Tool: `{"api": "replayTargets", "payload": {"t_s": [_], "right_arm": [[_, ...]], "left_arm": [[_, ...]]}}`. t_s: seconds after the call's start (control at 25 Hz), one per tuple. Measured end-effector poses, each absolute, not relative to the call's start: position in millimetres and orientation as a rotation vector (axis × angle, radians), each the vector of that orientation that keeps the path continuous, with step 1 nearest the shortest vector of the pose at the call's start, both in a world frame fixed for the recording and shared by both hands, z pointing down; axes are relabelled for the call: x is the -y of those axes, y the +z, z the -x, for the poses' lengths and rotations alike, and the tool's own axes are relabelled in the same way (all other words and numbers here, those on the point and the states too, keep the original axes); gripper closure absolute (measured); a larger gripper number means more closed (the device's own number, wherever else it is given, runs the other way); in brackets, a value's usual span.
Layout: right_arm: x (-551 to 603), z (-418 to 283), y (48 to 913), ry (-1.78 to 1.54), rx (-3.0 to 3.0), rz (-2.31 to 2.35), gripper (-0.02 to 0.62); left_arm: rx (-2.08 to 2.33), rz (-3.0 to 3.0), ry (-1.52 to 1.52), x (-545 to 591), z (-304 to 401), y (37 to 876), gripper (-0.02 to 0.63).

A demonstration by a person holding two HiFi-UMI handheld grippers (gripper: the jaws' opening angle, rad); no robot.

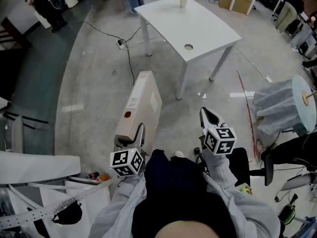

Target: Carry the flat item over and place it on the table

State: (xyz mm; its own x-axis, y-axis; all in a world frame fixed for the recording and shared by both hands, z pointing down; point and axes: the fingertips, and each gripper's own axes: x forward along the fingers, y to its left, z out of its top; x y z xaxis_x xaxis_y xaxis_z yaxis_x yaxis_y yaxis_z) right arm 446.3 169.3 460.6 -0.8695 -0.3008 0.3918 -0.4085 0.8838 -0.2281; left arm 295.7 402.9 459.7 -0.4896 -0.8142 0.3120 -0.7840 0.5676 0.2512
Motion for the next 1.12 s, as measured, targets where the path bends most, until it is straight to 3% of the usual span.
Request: {"api": "replayTargets", "payload": {"t_s": [1.12], "right_arm": [[-116.4,-466.0,492.9,0.496,2.669,-0.481,0.583]], "left_arm": [[2.443,-1.184,-0.164,-360.1,-310.8,481.4,0.324]]}}
